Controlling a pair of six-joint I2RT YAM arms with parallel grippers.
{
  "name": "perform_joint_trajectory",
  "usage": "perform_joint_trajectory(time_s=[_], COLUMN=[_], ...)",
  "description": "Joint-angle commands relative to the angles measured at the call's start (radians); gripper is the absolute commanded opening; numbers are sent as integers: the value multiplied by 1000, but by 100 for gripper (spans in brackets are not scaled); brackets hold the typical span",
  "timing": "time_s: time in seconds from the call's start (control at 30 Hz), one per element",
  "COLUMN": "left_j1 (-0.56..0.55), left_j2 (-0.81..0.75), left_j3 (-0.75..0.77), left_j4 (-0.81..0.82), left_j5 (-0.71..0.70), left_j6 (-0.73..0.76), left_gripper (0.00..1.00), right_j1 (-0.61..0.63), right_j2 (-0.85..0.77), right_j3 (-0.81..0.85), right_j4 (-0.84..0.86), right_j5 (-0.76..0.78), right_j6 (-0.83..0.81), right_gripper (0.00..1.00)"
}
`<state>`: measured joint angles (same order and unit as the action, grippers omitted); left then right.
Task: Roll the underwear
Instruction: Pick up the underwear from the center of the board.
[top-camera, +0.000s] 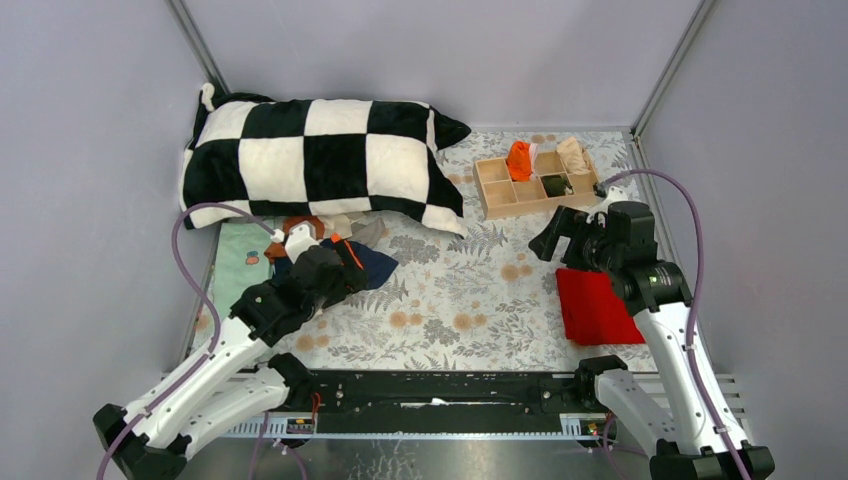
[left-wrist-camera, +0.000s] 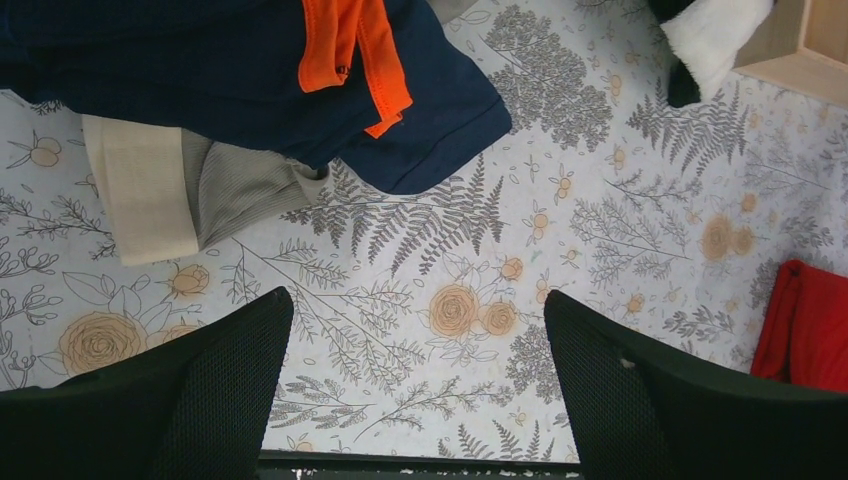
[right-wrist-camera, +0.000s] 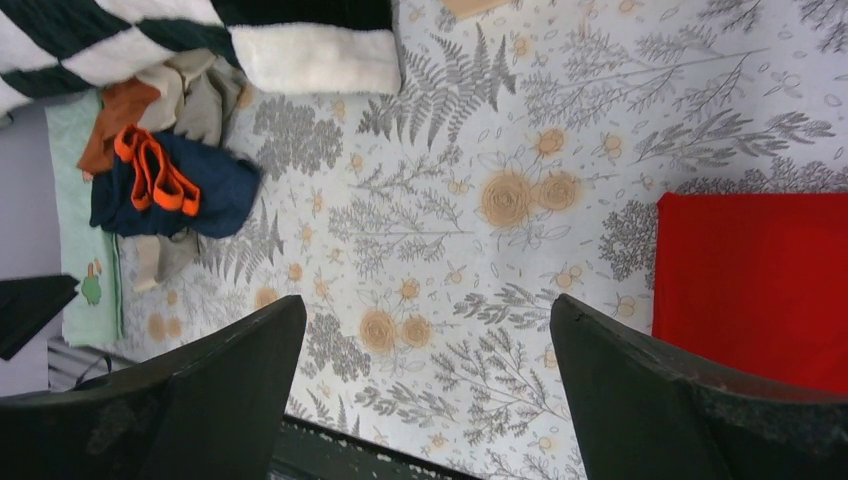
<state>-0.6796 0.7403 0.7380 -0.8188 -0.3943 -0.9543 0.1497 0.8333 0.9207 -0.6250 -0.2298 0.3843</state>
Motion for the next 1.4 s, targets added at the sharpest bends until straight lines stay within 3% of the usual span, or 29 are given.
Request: perform_joint_trajectory(time_s=[0.0, 0.53, 0.77, 1.03, 1.2, 1.37], left_j1=[5, 24, 100, 102, 101, 113], left_j2=[35, 125, 291, 354, 355, 376], left_j3=[-3, 31, 31, 93, 88, 69], left_j4=[-11, 36, 157, 206, 203, 203], left_j5=[-50, -116, -85, -61, -37, -44], left_j6=[-42, 28, 128, 178, 198, 201], left_gripper=[99, 99, 92, 89, 88, 77], right_j1=[1, 22, 80, 79, 80, 80], right_j2=[7, 23, 18, -72, -19, 16], right_j3=[-12, -112, -146, -161, -184, -200], right_j4=[-59, -49, 18, 1, 47, 88], right_j5=[-91, -149, -113, 290, 223, 116], right_j6=[-71, -94, -20, 168, 178, 174], right_gripper=[100, 97, 92, 96, 95, 94])
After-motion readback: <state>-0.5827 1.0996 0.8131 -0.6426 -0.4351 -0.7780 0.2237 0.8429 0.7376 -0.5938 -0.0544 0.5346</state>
